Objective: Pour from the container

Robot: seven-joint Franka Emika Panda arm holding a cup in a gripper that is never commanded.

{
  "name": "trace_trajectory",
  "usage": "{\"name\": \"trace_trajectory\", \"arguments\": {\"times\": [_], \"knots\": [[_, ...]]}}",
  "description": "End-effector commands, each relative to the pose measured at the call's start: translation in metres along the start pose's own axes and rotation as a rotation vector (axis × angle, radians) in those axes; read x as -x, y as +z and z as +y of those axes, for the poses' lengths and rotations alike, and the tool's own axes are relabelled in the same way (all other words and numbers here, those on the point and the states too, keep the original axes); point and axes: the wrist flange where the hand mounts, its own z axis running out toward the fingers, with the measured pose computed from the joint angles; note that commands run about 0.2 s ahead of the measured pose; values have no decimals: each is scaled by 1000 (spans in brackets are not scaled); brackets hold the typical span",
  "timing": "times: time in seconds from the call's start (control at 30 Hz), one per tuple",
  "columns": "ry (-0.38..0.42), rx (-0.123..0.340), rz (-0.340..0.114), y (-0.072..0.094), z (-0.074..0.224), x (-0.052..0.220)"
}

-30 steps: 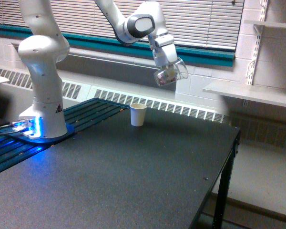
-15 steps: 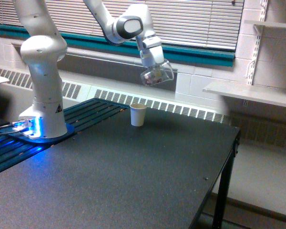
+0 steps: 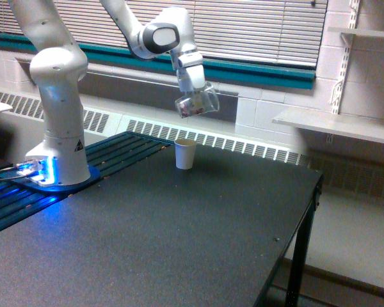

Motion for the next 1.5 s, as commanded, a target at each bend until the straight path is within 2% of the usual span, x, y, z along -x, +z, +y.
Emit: {"name": "trace_trajectory", "arguments": {"times": [0.03, 0.3, 0.77, 1.1, 1.5], "knots": [[-29, 12, -38, 5, 4, 23], [-30, 27, -86, 15, 11, 44], [-19, 55, -141, 24, 25, 63], [-16, 58, -182, 31, 28, 76], [-18, 67, -211, 42, 36, 74]]}}
